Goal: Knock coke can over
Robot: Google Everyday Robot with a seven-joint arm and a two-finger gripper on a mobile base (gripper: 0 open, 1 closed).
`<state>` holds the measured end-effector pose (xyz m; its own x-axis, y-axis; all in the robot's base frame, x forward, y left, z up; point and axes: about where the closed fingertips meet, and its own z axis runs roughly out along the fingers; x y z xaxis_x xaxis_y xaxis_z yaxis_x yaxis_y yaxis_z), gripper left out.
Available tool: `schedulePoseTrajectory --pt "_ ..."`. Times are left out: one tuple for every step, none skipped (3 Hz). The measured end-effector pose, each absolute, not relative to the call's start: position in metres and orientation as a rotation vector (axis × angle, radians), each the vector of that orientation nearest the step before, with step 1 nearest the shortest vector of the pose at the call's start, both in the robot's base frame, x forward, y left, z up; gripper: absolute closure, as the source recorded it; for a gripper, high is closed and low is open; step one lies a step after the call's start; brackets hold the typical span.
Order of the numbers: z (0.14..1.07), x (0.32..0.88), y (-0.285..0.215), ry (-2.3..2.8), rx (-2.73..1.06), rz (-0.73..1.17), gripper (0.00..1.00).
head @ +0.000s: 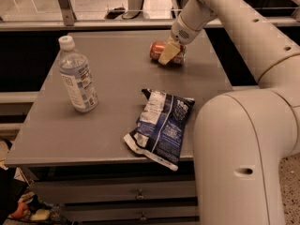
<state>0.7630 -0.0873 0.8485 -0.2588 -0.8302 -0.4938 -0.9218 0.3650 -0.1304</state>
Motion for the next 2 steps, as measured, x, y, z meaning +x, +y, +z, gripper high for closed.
schedulePoseTrajectory --pt "0.8451 0.7636 -0.0853 2.149 -1.518 0.256 0.01" --pt "0.8436 0.7638 -0.0845 2.15 -1.52 0.258 0.0"
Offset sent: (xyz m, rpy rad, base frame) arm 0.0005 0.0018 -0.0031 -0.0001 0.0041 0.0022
